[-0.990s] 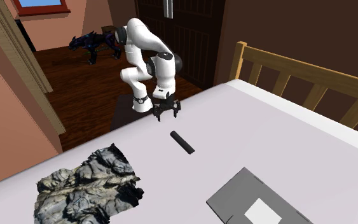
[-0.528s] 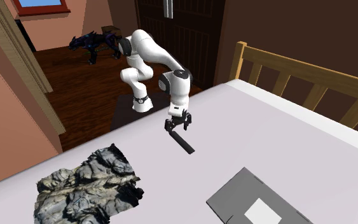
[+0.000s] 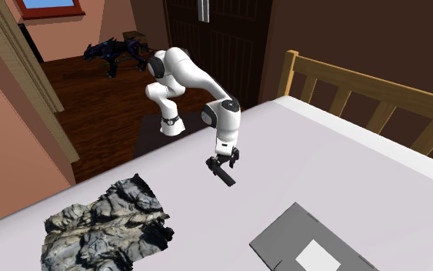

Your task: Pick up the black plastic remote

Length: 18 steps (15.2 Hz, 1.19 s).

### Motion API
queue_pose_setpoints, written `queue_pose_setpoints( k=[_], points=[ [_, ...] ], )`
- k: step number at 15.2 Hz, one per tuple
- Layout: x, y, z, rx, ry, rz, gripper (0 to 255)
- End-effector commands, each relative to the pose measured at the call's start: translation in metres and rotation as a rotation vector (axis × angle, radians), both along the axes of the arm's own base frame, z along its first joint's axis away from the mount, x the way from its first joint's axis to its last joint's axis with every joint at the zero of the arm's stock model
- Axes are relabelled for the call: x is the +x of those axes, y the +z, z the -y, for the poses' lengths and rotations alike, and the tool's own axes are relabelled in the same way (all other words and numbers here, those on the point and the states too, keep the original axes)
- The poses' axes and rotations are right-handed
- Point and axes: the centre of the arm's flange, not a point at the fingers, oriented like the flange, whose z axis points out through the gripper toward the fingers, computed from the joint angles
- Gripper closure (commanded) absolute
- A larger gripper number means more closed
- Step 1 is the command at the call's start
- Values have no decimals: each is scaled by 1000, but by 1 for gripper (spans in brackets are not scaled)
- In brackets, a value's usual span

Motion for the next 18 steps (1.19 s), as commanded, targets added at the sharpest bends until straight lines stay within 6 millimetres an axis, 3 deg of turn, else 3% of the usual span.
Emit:
queue_pose_setpoints(
  k=[1,5,6,15,18],
  points=[
    [1,-12,0,0,1,0,0],
    [1,-20,0,0,1,0,0],
    [1,-20,0,0,1,0,255],
    [1,-20,0,0,1,0,255],
    [1,-4,0,0,1,0,255]
  ],
)
